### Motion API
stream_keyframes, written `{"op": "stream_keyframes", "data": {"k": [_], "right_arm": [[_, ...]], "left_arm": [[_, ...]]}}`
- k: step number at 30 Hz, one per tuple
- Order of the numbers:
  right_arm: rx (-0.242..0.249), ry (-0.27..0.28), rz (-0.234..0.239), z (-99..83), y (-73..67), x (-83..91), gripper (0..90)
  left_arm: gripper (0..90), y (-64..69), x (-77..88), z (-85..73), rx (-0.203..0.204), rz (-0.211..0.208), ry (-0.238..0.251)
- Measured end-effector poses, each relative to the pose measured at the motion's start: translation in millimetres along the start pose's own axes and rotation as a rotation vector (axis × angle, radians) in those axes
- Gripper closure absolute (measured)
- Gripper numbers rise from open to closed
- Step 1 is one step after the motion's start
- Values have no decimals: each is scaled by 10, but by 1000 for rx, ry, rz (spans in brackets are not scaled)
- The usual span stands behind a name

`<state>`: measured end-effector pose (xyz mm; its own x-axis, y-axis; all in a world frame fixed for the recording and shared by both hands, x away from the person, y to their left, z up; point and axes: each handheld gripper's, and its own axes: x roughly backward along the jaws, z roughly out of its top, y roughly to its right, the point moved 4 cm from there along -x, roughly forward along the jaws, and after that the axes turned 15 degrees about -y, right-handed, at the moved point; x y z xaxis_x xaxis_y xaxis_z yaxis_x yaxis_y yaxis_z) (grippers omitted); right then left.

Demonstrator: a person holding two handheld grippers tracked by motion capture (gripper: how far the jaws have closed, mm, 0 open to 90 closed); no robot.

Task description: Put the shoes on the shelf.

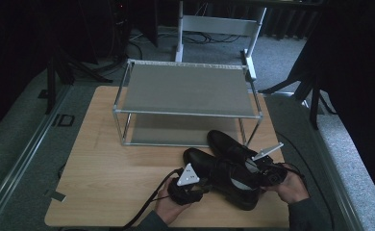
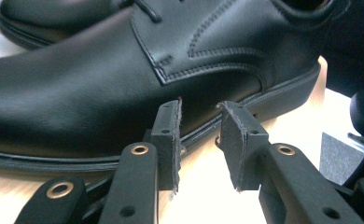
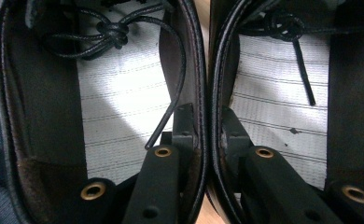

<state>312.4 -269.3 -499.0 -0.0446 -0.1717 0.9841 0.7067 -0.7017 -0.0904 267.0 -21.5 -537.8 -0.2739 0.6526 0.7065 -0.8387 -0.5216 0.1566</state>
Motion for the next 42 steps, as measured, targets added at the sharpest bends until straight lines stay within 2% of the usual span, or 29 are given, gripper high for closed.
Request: {"op": "stream_keyframes", "data": {"k": [8, 16, 19, 29, 33, 42], "right_arm": [[10, 42, -14, 147, -61, 46, 806], [21, 54, -13, 405, -95, 32, 805], [11, 56, -10, 488, -96, 9, 805], [-12, 81, -13, 683, -71, -36, 803], [-14, 89, 4, 747, -59, -40, 803], [-20, 106, -7, 890, -107, -35, 803]], "left_arm": [[677, -114, 203, -41, 31, 37, 29], [676, -221, 278, -75, 49, 68, 29], [676, -267, 297, -90, 57, 78, 25], [665, -394, 258, -127, 77, 108, 3], [656, -435, 235, -136, 87, 118, -6], [650, -545, 201, -140, 115, 140, -13]]}}
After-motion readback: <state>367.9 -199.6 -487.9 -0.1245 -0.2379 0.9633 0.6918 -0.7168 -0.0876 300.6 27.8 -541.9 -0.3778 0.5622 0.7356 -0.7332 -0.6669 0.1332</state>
